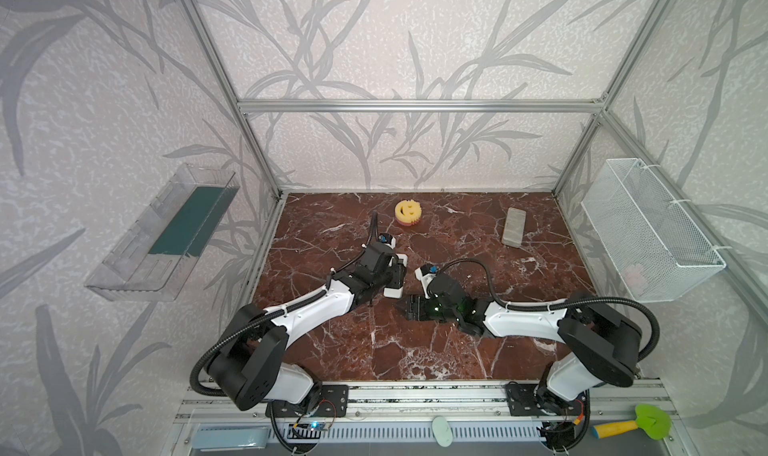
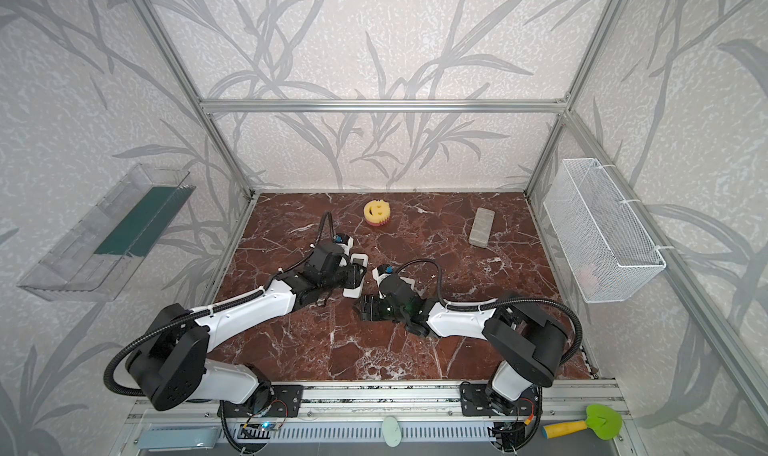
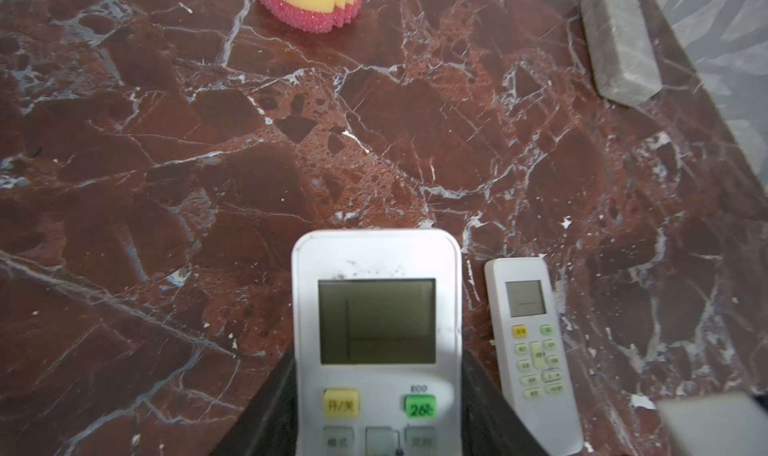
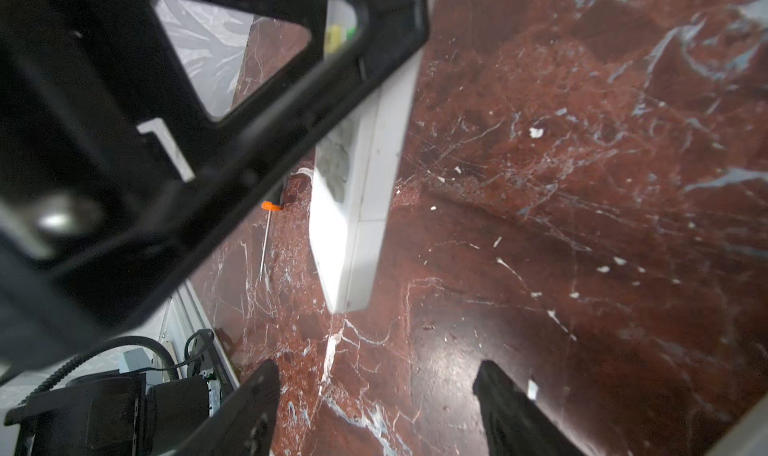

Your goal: Unload the batteries from the remote control

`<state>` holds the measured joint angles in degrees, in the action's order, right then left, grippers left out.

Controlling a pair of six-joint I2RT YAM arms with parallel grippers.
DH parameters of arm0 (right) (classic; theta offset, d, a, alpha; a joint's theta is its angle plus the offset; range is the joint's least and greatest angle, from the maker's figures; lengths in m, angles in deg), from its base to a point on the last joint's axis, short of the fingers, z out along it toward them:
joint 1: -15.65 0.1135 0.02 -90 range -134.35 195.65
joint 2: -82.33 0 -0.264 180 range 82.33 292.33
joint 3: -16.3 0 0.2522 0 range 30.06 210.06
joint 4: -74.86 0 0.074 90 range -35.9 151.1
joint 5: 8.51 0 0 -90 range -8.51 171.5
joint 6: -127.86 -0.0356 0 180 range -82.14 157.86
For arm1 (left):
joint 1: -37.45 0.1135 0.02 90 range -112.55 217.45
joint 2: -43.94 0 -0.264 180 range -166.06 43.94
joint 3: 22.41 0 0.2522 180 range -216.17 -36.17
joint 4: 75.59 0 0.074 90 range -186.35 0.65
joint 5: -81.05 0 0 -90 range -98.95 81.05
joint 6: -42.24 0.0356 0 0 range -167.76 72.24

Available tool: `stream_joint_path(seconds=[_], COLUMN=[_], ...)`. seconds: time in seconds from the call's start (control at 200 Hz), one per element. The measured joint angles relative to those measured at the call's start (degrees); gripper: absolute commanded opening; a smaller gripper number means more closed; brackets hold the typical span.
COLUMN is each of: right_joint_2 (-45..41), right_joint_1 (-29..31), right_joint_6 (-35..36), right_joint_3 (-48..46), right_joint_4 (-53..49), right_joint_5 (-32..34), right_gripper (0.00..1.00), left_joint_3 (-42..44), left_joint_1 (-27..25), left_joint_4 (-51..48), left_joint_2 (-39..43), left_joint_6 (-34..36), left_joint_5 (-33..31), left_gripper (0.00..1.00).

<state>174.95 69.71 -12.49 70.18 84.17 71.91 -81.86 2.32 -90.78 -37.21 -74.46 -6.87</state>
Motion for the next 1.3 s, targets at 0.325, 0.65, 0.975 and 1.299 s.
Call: stream_joint_path(seconds=[0.325,0.65,0.975,1.299], right_joint_2=[2.91,-0.48,-0.94,-0.94], right_joint_1=[0.00,0.00,-0.26,3.76], right_joint_6=[0.22,3.72,5.57,17.88], right_joint_3=[4.50,4.37,5.20,13.64], right_joint_4=[1.03,0.94,0.07,-11.26], right_joint_5=[1.16,7.78,8.68,17.44], right_gripper=[0.62,0.33,0.17,0.14], left_joint_3=[0.00,0.00,0.07,-2.82], left_joint_1=[0.04,0.04,0.26,1.51], left_joint_4=[1.88,1.84,1.01,-7.02], left_joint_2=[0.87,3.87,5.57,8.04], left_joint_6=[-6.43,-9.62,-11.02,-15.91], left_joint_5=[3.67,3.43,2.43,1.60], left_gripper=[0.46,0.46,0.66,0.80])
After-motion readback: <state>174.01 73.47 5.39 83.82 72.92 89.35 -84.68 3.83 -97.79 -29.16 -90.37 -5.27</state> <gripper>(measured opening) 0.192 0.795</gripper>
